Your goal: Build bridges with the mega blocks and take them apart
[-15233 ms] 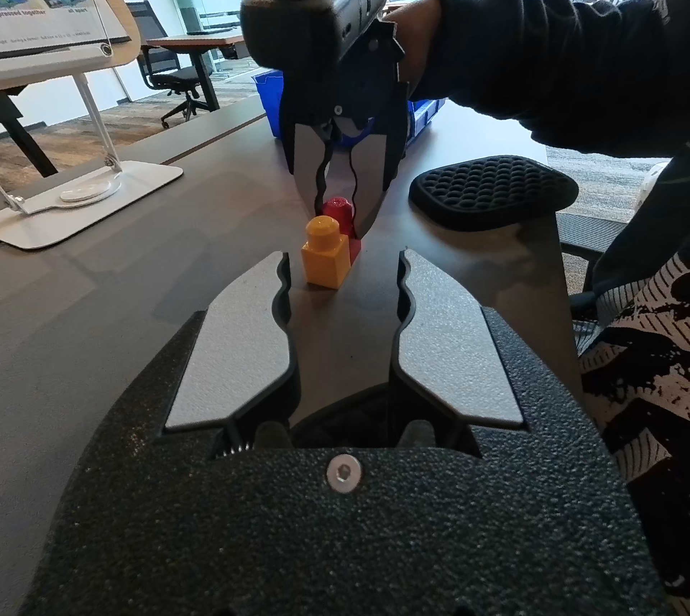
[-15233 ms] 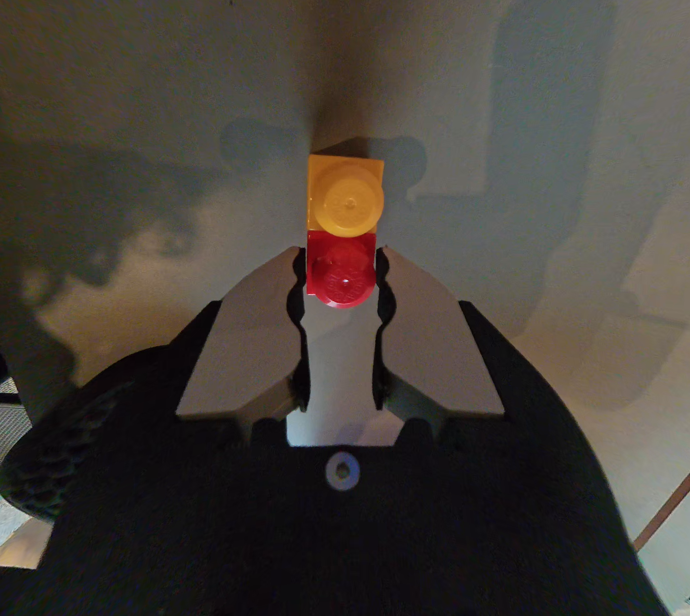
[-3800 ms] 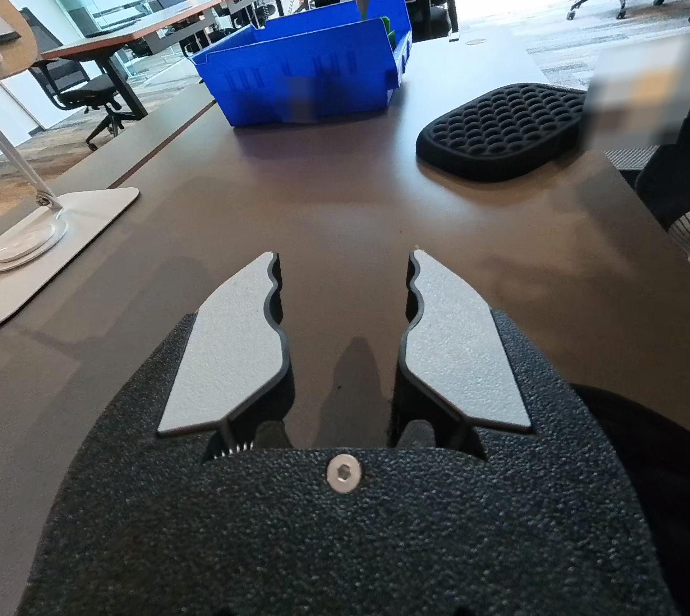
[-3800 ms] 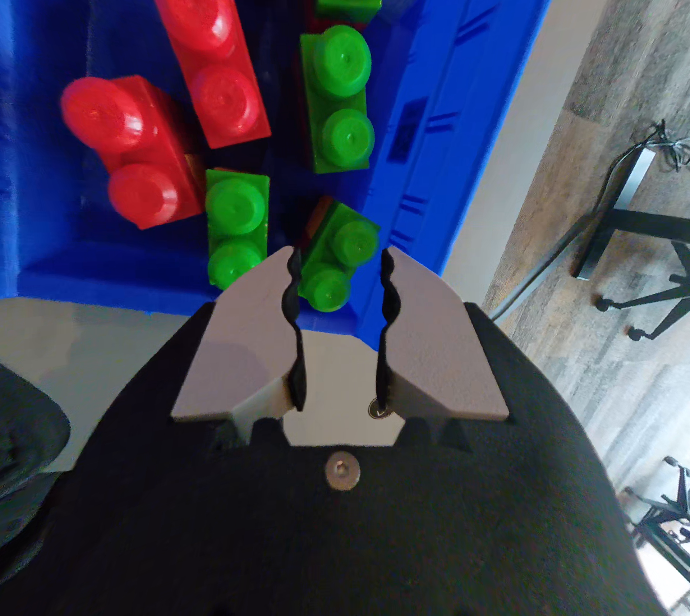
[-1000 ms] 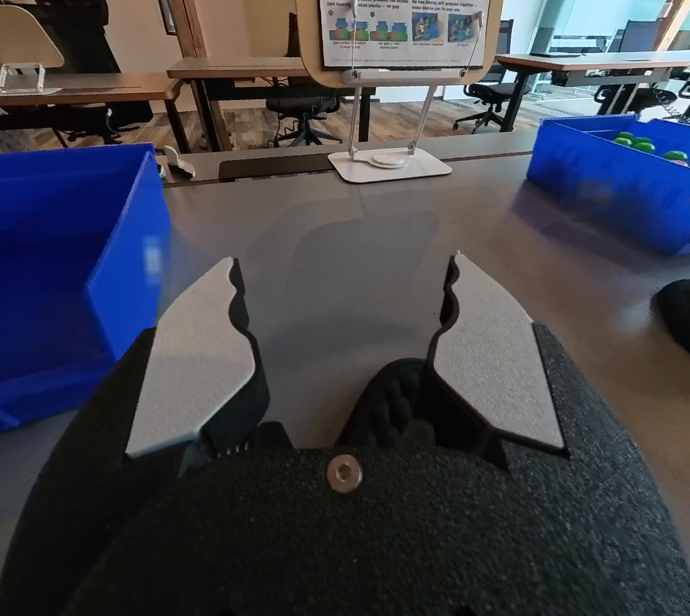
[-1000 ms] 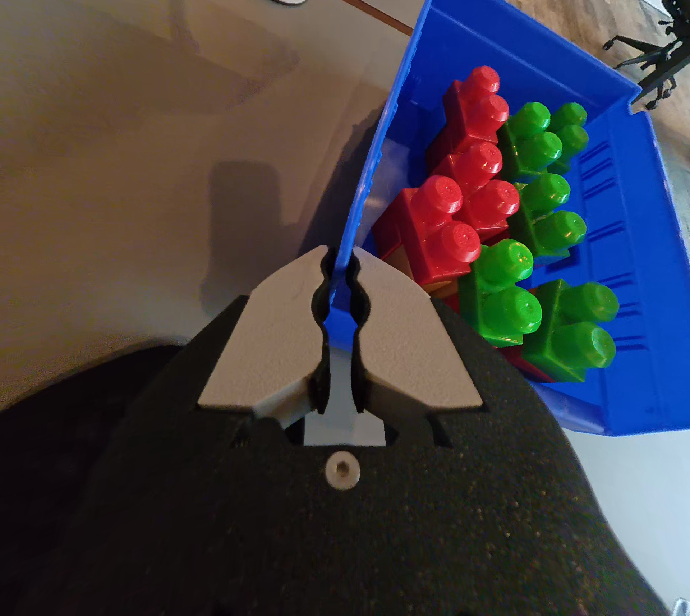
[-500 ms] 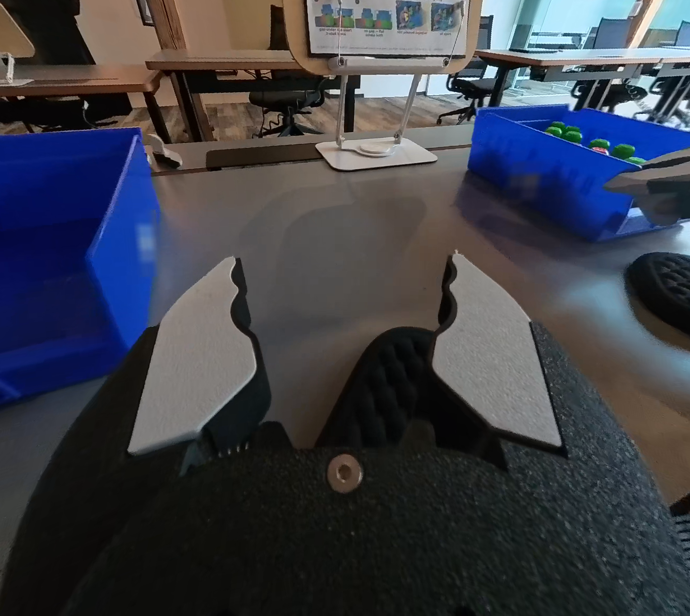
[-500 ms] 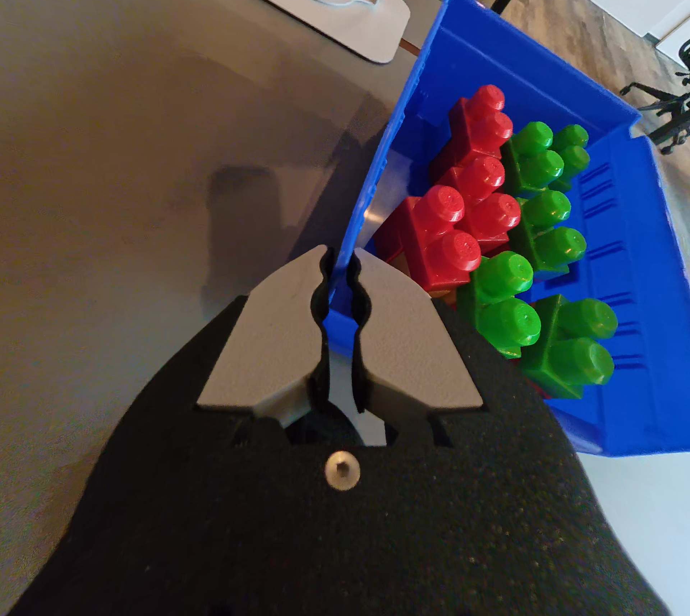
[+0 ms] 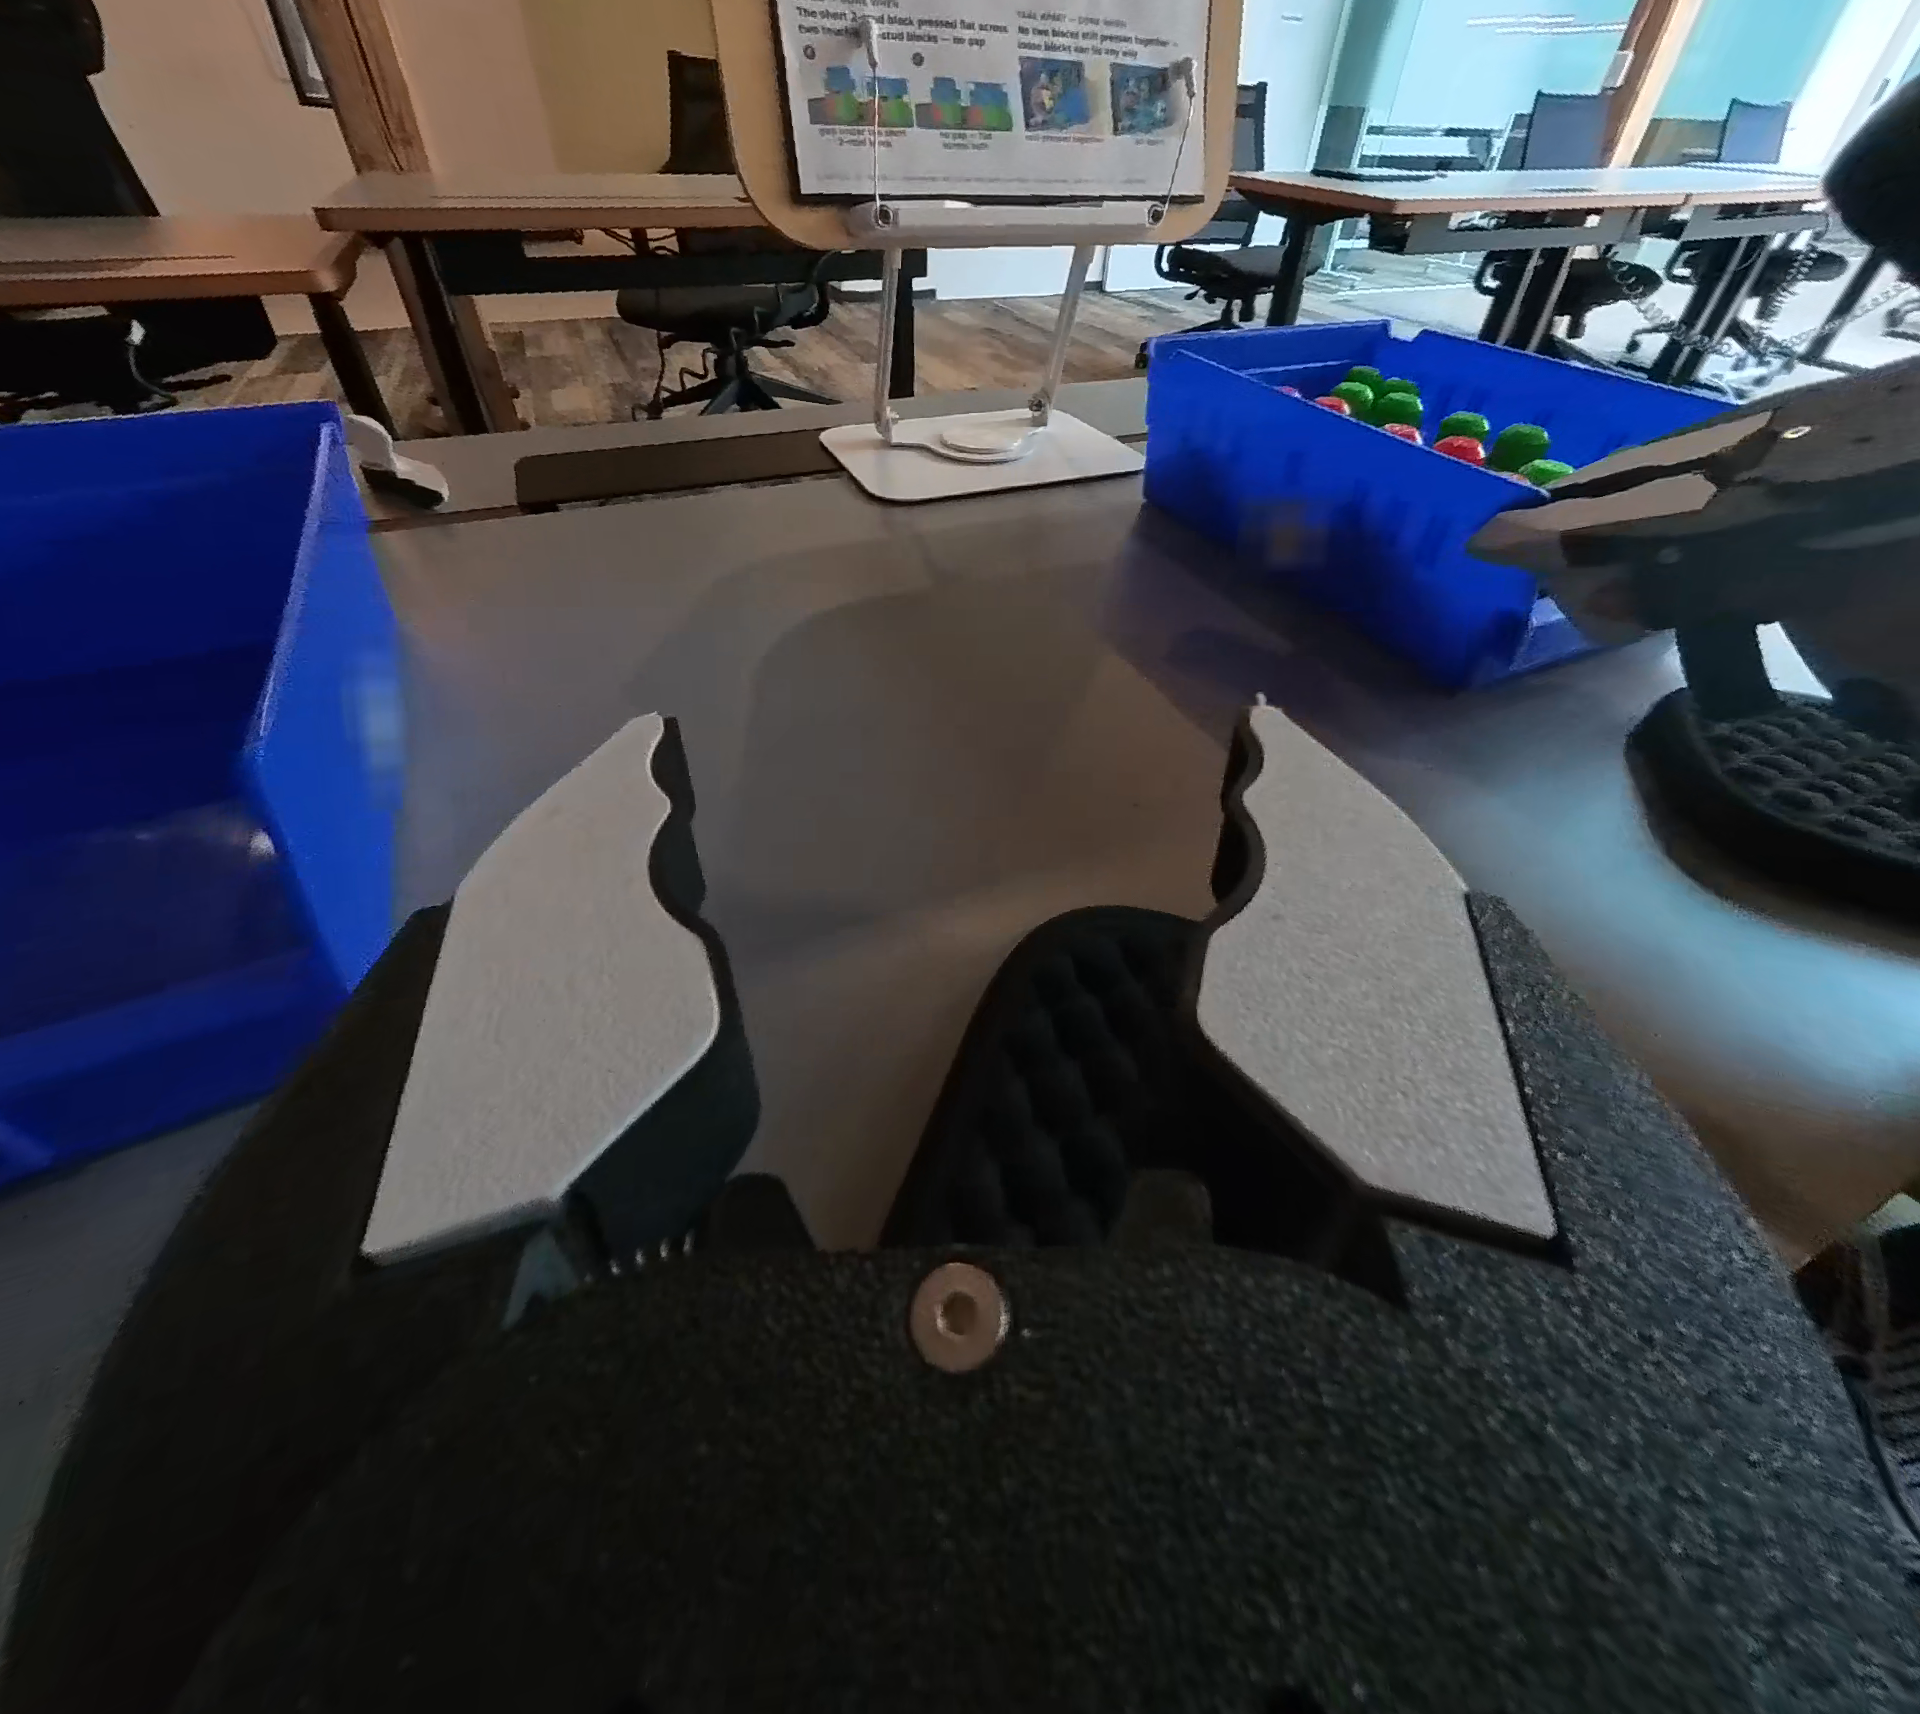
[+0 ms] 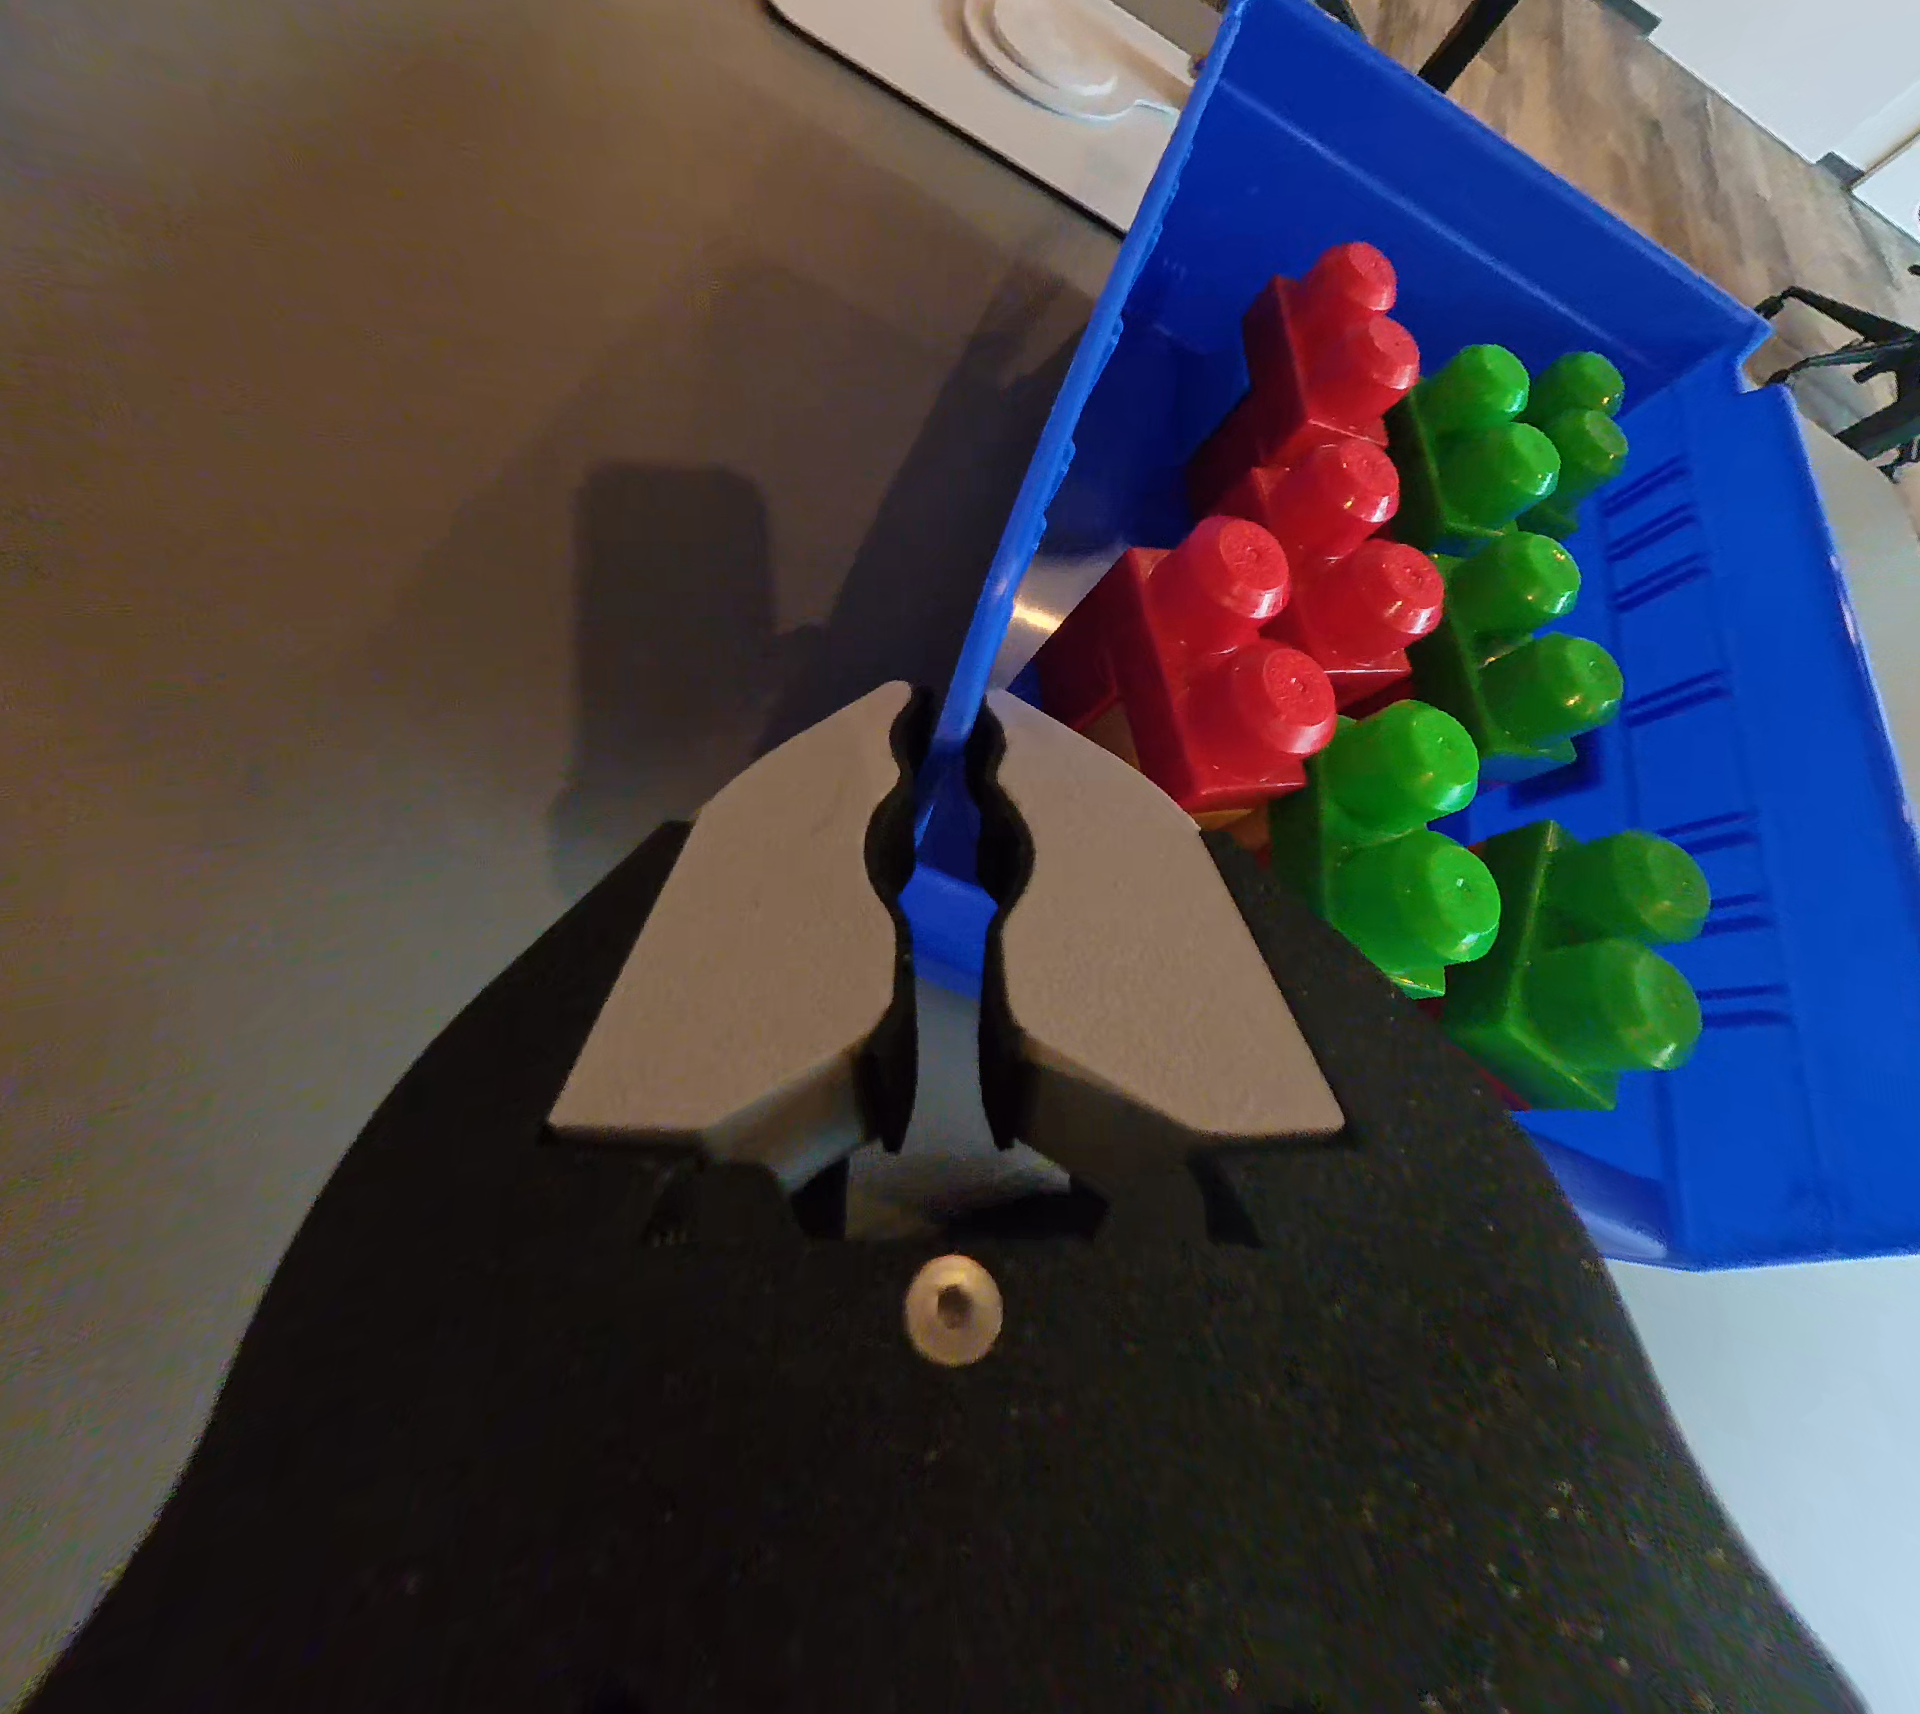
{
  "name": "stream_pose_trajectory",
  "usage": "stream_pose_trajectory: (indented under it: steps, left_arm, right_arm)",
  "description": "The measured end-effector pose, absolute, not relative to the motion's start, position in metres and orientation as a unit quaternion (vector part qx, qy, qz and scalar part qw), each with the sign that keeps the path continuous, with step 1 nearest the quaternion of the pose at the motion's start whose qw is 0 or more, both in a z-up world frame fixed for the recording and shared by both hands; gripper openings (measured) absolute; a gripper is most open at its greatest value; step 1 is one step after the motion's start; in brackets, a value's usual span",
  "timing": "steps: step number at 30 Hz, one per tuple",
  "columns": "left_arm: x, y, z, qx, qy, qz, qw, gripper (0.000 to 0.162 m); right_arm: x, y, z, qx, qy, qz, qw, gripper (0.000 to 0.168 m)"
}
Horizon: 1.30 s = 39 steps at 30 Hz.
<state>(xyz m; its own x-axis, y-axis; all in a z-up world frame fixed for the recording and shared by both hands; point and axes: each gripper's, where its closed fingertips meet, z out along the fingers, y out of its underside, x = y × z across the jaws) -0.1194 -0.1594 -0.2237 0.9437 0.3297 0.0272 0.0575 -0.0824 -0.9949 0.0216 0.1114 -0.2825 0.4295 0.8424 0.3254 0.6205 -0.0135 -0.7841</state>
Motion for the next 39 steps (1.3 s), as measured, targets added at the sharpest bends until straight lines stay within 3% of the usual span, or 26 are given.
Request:
stream_pose_trajectory:
  steps: [24, 32, 39]
  left_arm:
    - [-0.132, -0.176, -0.233, -0.734, -0.144, 0.115, 0.654, 0.098]
    - [-0.157, -0.180, -0.237, -0.739, -0.179, 0.155, 0.631, 0.098]
    - [-0.216, -0.200, -0.238, -0.715, -0.230, 0.273, 0.601, 0.093]
  right_arm:
    - [-0.019, 0.081, -0.281, -0.682, -0.542, 0.129, 0.473, 0.009]
    - [-0.011, 0.069, -0.251, -0.653, -0.540, 0.190, 0.495, 0.046]
    - [0.017, 0.079, -0.224, -0.634, -0.523, 0.226, 0.523, 0.047]
